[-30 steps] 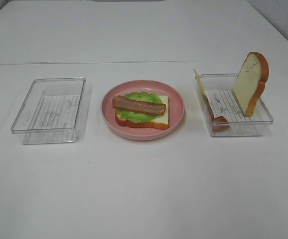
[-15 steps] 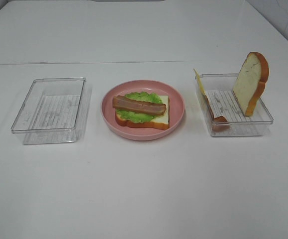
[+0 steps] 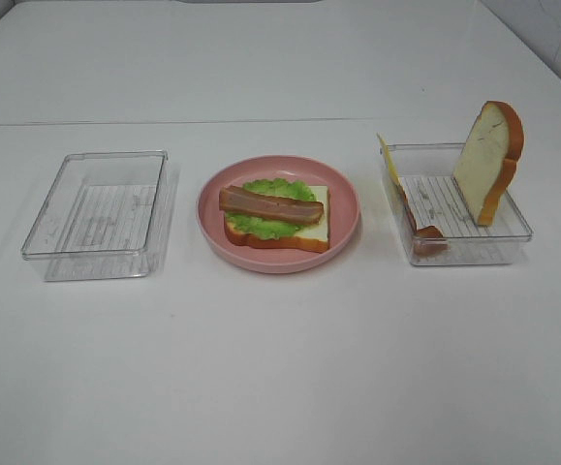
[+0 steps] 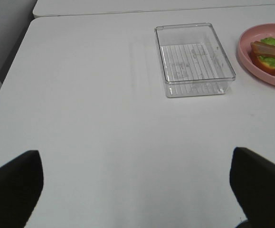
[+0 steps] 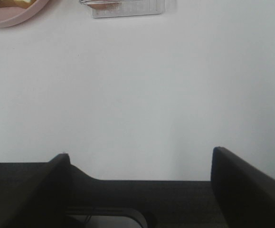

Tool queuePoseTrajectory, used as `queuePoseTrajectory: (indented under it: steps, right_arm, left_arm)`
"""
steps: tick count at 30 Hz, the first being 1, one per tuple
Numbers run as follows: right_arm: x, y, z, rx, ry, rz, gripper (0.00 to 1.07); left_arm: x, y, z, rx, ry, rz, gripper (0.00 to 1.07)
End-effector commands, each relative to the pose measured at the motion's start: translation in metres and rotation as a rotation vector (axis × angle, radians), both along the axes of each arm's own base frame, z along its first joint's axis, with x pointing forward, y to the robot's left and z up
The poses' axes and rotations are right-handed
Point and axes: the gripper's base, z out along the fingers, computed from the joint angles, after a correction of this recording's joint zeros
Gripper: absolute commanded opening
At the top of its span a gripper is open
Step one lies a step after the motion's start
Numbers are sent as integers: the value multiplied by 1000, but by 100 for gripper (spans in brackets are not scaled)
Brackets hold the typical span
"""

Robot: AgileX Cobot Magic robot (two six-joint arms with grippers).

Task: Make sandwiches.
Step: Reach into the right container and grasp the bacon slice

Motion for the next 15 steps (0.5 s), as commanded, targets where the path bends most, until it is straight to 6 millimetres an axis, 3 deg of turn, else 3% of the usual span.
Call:
queuePoseTrajectory:
  steps: [1, 3, 4, 6, 8, 9, 10, 11, 13, 14, 15]
  right_arm:
    - [46, 3, 22, 25, 86, -40, 78]
    - [55, 3, 25, 31, 99, -54, 78]
    - [76, 4, 32, 49, 113, -91, 81]
    - [88, 4, 34, 56, 129, -111, 83]
    - [120, 6, 32, 59, 198, -133, 93]
    - [120, 6, 32, 59, 198, -133, 93]
    - [138, 7, 30, 60, 228, -135, 95]
    - [138, 7, 30, 60, 228, -135, 95]
    - [165, 10, 28, 80, 251, -135, 95]
    - [165, 10, 28, 80, 251, -135, 95]
    - [183, 13, 25, 97, 261, -124, 95]
  left_arm:
    - [-3, -1, -1, -14, -20, 0, 100]
    - [-3, -1, -1, -14, -20, 0, 100]
    - [-3, -1, -1, -14, -20, 0, 100]
    - [-3, -1, -1, -15, -20, -1, 100]
    - [-3, -1, -1, -15, -20, -1, 100]
    - [-3, -1, -1, -15, -20, -1, 100]
    - [-3, -1, -1, -15, -20, -1, 100]
    - [-3, -1, -1, -15, -20, -1, 100]
    - [-3, -1, -1, -15, -20, -1, 100]
    - [-3, -1, -1, -15, -20, -1, 100]
    - [-3, -1, -1, -15, -20, -1, 100]
